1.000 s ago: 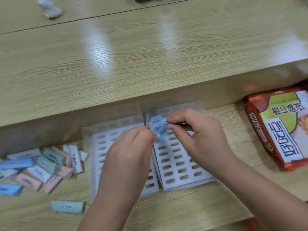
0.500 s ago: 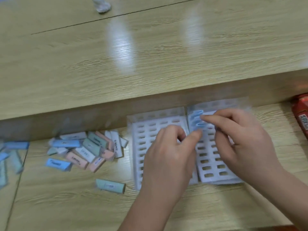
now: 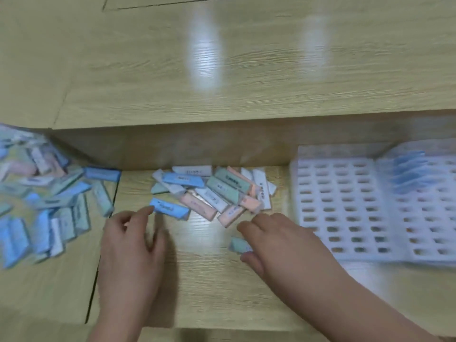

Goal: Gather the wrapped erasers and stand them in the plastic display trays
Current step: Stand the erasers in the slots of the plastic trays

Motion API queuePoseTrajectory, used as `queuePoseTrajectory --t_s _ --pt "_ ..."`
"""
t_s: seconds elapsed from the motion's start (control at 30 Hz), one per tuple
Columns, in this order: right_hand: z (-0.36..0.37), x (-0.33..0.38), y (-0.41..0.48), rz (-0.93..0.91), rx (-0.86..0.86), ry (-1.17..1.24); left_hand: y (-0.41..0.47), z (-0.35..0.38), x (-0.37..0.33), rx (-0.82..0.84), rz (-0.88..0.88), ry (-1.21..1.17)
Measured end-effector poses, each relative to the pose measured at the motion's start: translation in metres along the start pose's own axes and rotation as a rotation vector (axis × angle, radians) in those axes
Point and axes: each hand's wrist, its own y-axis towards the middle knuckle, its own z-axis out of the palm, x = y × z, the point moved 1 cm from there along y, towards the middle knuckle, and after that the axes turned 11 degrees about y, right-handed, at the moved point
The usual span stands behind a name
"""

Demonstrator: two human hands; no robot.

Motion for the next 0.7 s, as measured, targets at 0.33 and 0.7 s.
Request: queuePoseTrajectory --t_s 0.33,0.7 --pt "0.011 0.019 0.022 0.167 0.012 -0.025 0.031 0.004 0.015 0.042 0.264 0.060" --pt "-0.015 0.007 0.004 0.271 -0.145 0.645 0.046 -0.006 0.002 0.097 0.730 0.195"
